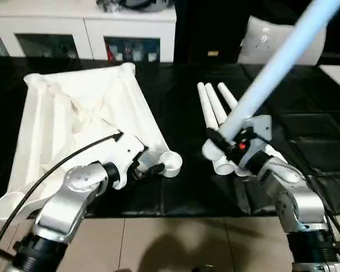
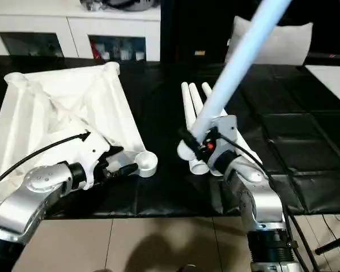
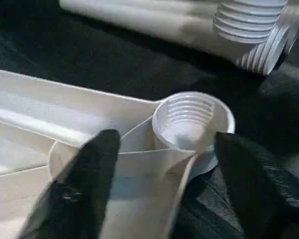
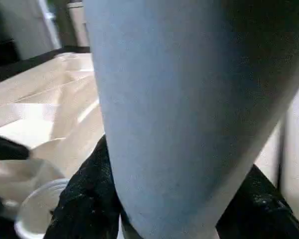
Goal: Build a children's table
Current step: Pick table leg
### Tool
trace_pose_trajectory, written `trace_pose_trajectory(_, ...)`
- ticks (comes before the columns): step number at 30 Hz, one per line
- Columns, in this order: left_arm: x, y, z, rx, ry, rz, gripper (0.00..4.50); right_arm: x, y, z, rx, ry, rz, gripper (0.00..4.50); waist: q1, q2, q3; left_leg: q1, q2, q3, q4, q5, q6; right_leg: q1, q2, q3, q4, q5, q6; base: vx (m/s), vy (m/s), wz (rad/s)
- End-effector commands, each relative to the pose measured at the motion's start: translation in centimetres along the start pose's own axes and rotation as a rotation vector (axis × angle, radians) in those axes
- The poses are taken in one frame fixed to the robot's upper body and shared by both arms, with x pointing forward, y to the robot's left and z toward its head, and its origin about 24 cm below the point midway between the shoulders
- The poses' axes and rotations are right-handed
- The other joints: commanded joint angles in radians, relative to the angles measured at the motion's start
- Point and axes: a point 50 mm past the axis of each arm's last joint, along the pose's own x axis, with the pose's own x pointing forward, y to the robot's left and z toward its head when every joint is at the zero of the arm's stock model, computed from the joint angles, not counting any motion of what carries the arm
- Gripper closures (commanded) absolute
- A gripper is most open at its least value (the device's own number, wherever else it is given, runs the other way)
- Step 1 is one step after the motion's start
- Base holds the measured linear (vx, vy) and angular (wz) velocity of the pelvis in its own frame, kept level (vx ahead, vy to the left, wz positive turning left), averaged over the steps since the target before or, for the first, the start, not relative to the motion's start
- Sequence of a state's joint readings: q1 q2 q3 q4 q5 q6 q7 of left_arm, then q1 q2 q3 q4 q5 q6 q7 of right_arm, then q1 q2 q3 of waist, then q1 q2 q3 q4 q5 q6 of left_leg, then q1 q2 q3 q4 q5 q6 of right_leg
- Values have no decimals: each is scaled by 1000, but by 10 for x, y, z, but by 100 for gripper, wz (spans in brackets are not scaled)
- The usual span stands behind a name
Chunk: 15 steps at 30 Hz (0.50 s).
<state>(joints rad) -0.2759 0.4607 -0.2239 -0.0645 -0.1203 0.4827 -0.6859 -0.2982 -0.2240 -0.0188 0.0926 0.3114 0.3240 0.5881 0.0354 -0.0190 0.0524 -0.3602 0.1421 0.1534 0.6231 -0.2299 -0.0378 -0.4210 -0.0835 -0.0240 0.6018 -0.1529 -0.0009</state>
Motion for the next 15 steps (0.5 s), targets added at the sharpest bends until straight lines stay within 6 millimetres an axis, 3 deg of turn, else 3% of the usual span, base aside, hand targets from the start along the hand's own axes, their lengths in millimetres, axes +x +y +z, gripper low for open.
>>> trace_pose_trajectory(1,-4,4,-3,4,61,-31,140,2,3,7,-19,-10,77,259,4,3,-71,-7,55,-10,-77,-21,85,65,-48,27,-41,-36,-261,0,0,0)
trace_pose_trajectory(3,-6,5,-4,0,74,-35,163,2,4,7,-23,-5,96,259,5,9,-68,-7,58,-11,-78,-28,85,67,-51,26,-41,-54,-270,0,0,0)
trace_pose_trajectory(4,-8,6,-5,-5,87,-42,166,3,5,6,-24,3,115,259,4,4,-67,-3,60,-8,-78,-44,79,64,-49,26,-45,-81,-271,0,0,0)
trace_pose_trajectory(7,-15,8,-8,-6,109,-72,190,5,9,5,-17,12,155,259,7,6,-62,2,65,-6,-83,-86,58,62,-50,24,-48,-147,-271,0,0,0)
trace_pose_trajectory(8,-16,8,-8,-4,110,-73,201,5,9,5,-16,13,158,259,7,8,-59,3,67,-6,-86,-113,46,60,-48,23,-54,-183,-261,0,0,0)
trace_pose_trajectory(9,-18,8,-9,4,113,-78,201,6,10,5,-13,18,172,259,6,1,-59,4,67,-6,-87,-125,41,60,-48,22,-56,-202,-255,0,0,0)
trace_pose_trajectory(12,-20,9,-11,6,124,-85,222,7,12,5,-11,19,186,259,8,5,-55,5,70,-9,-94,-172,10,58,-48,21,-61,-287,-221,0,0,0)
trace_pose_trajectory(15,-27,15,-20,36,178,-98,247,9,14,7,-7,26,220,259,9,4,-53,5,68,-11,-97,-207,1,55,-49,21,-66,-342,-196,0,0,0)
